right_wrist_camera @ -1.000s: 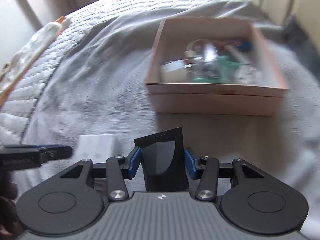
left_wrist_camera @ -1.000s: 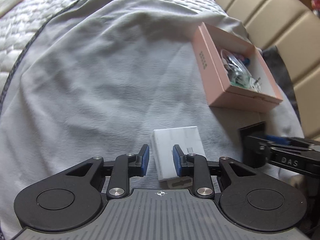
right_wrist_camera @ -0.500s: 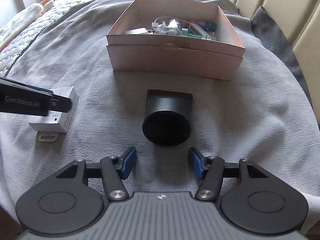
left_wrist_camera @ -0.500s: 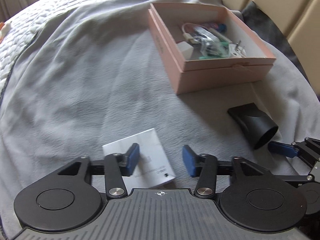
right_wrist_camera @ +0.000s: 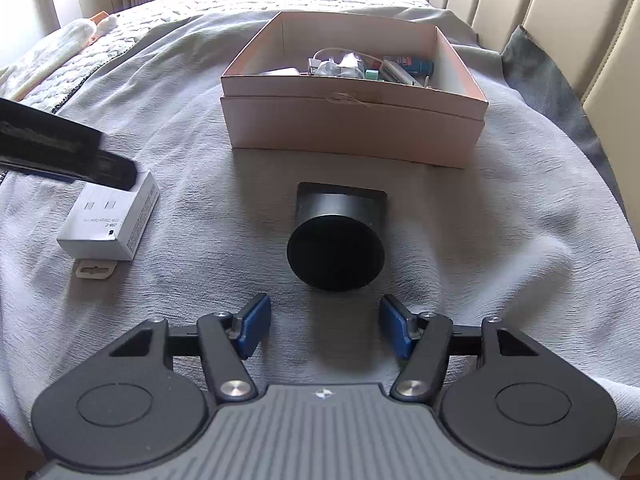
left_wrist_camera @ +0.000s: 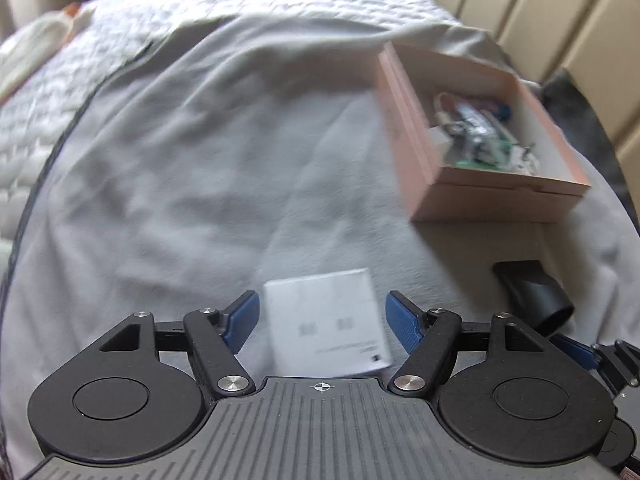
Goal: Organize rigid objects
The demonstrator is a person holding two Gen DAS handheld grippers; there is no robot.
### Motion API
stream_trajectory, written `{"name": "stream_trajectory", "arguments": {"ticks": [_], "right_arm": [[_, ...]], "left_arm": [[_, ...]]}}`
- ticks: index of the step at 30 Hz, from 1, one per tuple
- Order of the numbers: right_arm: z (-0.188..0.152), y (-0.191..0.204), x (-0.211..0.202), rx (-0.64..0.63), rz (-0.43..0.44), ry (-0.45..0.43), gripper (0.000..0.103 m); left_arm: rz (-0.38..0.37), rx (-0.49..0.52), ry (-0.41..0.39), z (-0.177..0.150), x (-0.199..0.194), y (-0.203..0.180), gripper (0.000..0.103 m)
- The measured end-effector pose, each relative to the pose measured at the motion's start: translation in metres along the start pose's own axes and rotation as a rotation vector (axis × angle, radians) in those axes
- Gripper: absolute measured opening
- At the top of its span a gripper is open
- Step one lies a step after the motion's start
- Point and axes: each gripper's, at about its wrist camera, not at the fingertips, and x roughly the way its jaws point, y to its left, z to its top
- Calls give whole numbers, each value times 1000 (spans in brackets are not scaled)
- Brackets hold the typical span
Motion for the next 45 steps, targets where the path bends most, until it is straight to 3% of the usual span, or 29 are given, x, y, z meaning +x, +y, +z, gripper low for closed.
{"name": "stream_trajectory", "arguments": {"ticks": [3, 6, 10, 16, 19, 20, 24, 25, 27, 30, 33, 35, 37, 39, 45], "right_arm": [[-2, 2, 0, 2, -10, -9, 65], [-3, 5, 1, -1, -25, -17, 67], [-3, 6, 1, -5, -33, -18, 67], [-2, 0, 2, 30, -6, -16, 71], [3, -4, 9, 66, 90, 48, 98], [6, -3, 13, 60, 111, 85, 103], [12, 8, 15, -32, 88, 119, 103], [13, 8, 13, -42, 85, 117, 102], [14, 9, 3, -51, 45, 87, 90], [18, 8, -16, -21, -25, -11, 89], [30, 2, -19, 30, -65, -67, 89], [41, -2, -5, 61, -73, -40, 89], [50, -4, 12, 89, -78, 9, 83], [55, -7, 22, 115, -63, 65, 51], [49, -3, -14, 69, -44, 45, 50]], "left_arm": [[-27, -31, 64, -1, 16, 7, 75], [-61, -17, 54, -3, 23, 1, 78], [-27, 25, 124, -1, 42, -14, 78], [-28, 48, 110, -3, 43, -13, 79], [-37, 72, 107, -5, 44, -12, 79], [-40, 75, 104, -5, 44, -12, 80], [-45, 79, 92, -5, 45, -11, 81], [-45, 86, 89, -6, 45, -12, 82], [-47, 100, 87, -5, 45, -12, 82], [-73, 104, 80, -5, 42, -9, 82], [-84, 115, 52, -10, 34, -5, 75], [-92, 110, 45, -13, 29, -3, 75], [-95, 109, 39, -17, 23, -1, 75], [-107, 111, 37, -22, 14, 1, 74], [-172, 173, 55, -47, -25, 4, 74]]}}
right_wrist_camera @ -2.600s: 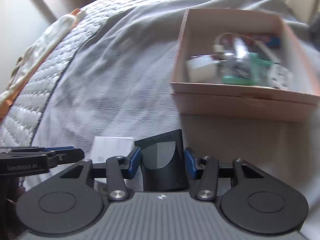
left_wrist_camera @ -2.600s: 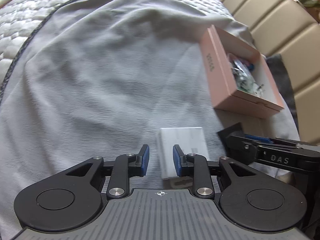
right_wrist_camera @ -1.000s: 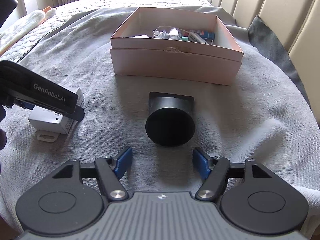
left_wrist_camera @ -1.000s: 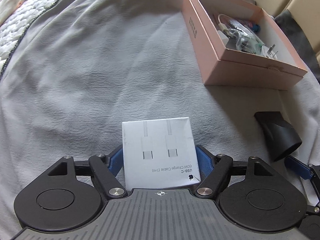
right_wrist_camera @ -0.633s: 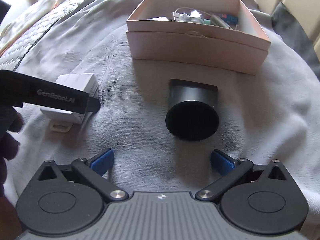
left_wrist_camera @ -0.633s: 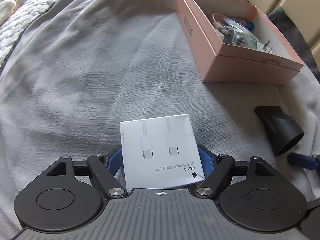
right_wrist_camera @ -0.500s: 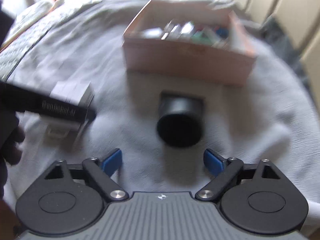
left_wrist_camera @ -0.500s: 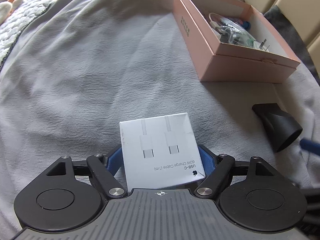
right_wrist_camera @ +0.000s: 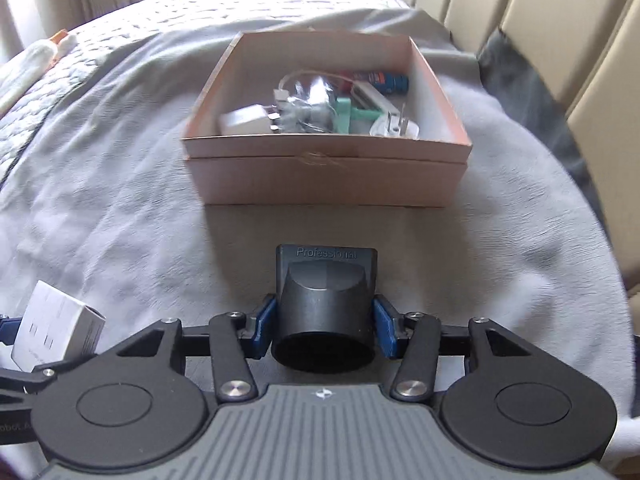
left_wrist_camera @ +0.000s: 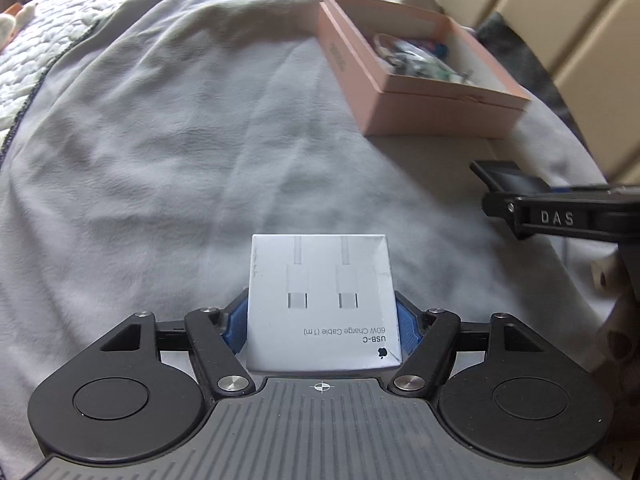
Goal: Organize rigid objects
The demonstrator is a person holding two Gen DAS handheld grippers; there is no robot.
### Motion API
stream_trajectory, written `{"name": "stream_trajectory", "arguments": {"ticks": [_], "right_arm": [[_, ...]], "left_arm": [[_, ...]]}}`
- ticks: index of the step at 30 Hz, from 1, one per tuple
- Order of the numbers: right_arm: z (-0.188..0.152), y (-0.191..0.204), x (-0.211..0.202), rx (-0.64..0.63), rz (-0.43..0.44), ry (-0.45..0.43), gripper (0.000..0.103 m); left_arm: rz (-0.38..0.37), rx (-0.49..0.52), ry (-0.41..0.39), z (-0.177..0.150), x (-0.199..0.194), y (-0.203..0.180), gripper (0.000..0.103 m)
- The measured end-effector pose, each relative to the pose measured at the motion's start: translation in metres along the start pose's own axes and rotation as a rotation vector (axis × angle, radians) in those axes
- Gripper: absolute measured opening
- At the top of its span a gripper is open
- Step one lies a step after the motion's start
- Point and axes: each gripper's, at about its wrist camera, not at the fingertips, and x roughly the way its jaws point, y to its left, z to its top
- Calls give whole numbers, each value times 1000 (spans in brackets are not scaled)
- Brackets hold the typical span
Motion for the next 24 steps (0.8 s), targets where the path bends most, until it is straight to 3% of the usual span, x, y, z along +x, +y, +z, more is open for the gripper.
{"name": "stream_trajectory", "arguments": {"ticks": [5, 8, 11, 16, 20, 22, 24], "right_arm": [[-14, -6, -35, -18, 18, 15, 50], [-21, -16, -55, -32, 5, 2, 50], [-26, -27, -73, -50, -30, -41, 50], [-26, -55, -87, -20, -80, -107, 50], [-25, -74, -86, 14, -105, -117, 50], [-25, -81, -85, 17, -116, -118, 50], [-25, -83, -85, 22, -119, -118, 50]], "left_arm": [[-73, 89, 26, -7, -27, -26, 75], [-123, 128, -16, 9, -42, -44, 75], [-148, 144, -103, 47, -53, -58, 75], [-173, 82, -288, 137, -62, -65, 75], [-152, 64, -454, 207, -54, -73, 75], [-143, 57, -467, 237, -43, -75, 75], [-158, 18, -425, 257, -30, -71, 75]]}}
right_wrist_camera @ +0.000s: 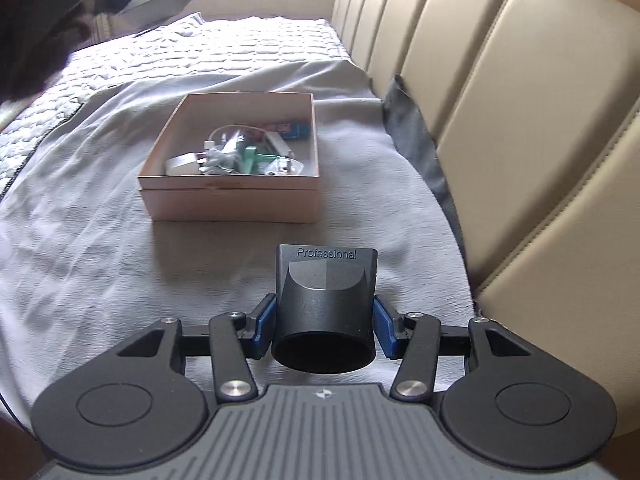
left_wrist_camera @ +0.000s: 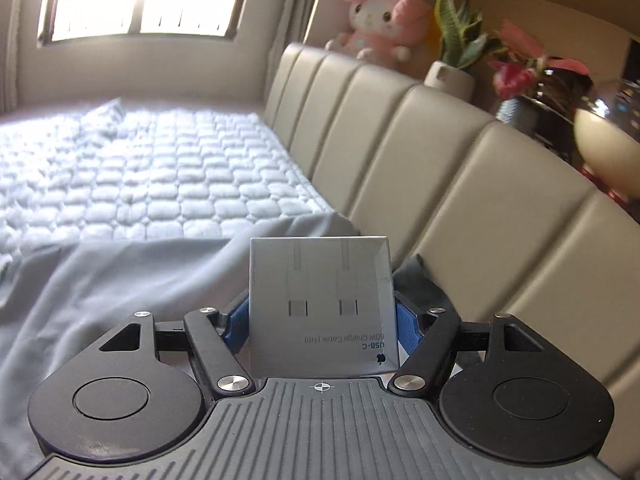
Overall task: Organize rigid objects
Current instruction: 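Drop the white box into the pink box with the left tool while the right tool carries the nozzle, then drop the black nozzle into the pink box with the right tool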
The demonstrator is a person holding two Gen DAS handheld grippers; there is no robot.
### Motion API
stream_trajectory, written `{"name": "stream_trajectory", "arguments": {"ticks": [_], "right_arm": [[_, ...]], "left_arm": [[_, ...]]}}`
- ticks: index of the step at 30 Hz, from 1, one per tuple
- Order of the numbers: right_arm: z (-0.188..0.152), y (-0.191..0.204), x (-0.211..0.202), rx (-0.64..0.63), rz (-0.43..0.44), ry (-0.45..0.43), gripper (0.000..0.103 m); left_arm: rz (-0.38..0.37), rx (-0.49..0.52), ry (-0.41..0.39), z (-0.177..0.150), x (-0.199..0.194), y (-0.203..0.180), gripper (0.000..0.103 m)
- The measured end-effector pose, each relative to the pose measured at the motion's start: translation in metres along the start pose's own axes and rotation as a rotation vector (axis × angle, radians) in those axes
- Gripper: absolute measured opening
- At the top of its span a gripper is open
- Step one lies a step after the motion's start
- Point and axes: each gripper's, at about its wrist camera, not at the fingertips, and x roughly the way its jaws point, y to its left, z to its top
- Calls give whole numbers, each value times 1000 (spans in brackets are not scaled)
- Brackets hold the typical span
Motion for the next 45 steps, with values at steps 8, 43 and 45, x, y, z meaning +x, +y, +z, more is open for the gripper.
{"name": "stream_trajectory", "arguments": {"ticks": [8, 43, 45], "right_arm": [[-2, 9, 12, -14, -2, 23, 50], [138, 73, 104, 51, 32, -277, 71], [111, 75, 109, 104, 61, -266, 71]], "left_arm": [[-9, -53, -25, -1, 14, 26, 76], [127, -117, 154, -177, -35, 115, 73], [115, -116, 120, -182, -29, 113, 73]]}}
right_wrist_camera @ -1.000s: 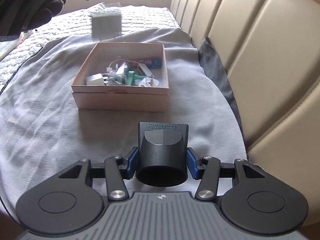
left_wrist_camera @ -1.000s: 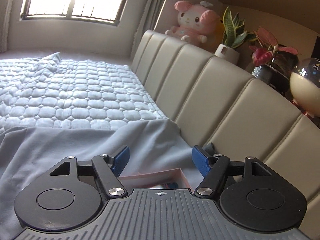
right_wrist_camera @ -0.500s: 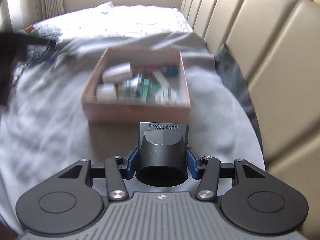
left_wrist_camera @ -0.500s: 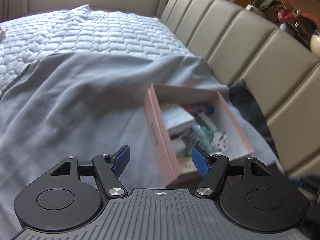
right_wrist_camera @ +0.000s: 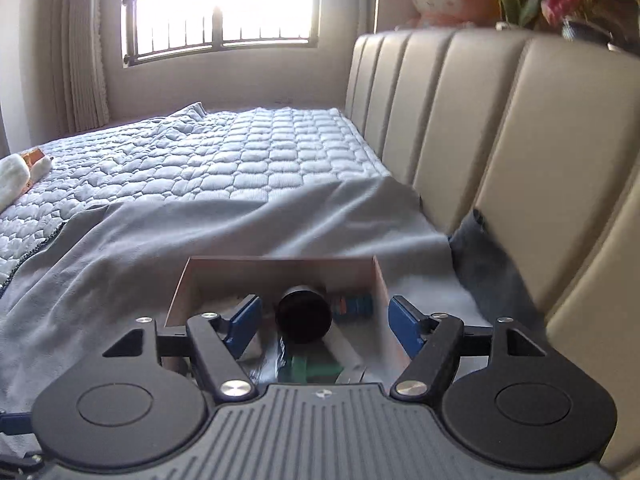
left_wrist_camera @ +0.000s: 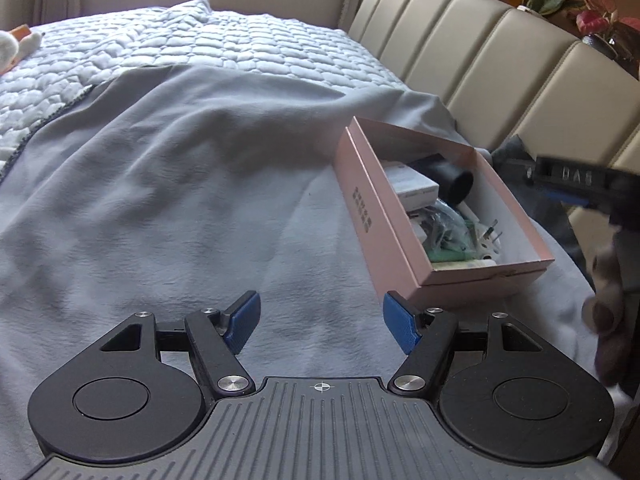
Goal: Organize rigid objects
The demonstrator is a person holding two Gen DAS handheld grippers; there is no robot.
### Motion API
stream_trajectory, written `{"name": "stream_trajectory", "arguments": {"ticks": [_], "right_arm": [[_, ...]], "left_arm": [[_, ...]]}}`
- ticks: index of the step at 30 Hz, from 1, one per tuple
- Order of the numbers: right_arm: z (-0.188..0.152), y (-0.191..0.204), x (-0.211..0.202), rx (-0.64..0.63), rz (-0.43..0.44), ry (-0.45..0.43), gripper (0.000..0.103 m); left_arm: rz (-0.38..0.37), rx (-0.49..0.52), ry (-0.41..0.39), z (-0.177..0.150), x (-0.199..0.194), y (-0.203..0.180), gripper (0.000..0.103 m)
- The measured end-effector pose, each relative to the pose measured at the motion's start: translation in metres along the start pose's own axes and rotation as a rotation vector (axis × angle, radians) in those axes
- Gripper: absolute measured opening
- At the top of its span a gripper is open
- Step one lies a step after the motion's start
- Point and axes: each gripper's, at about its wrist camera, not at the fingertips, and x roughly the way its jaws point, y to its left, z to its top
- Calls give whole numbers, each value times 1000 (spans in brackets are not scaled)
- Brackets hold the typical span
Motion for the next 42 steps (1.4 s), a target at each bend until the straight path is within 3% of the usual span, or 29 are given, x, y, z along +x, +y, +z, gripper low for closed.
{"name": "stream_trajectory", "arguments": {"ticks": [7, 9, 12, 20, 26, 35, 38, 42], "right_arm": [[-89, 18, -22, -42, -40, -130, 71], [-108, 15, -25, -9, -47, -226, 78], [-121, 4, -25, 14, -19, -270, 82], [-139, -3, 4, -33, -20, 24, 82], [-150, 5, -7, -81, -100, -6, 87], [-160, 15, -23, -171, -72, -57, 87], [-162, 5, -26, -94, -59, -30, 88], [-164, -16, -28, 66, -55, 17, 99]], "left_arm": [[-22, 9, -93, -39, 26, -12, 73], [-12, 22, -94, -50, 33, -14, 73], [7, 111, -133, -64, 33, -19, 73], [58, 205, -159, -80, 29, -31, 73], [70, 214, -168, -85, 28, -32, 73], [85, 220, -193, -89, 27, -34, 71], [88, 194, -202, -93, 21, -33, 64], [92, 208, -193, -102, 15, -42, 64]]}}
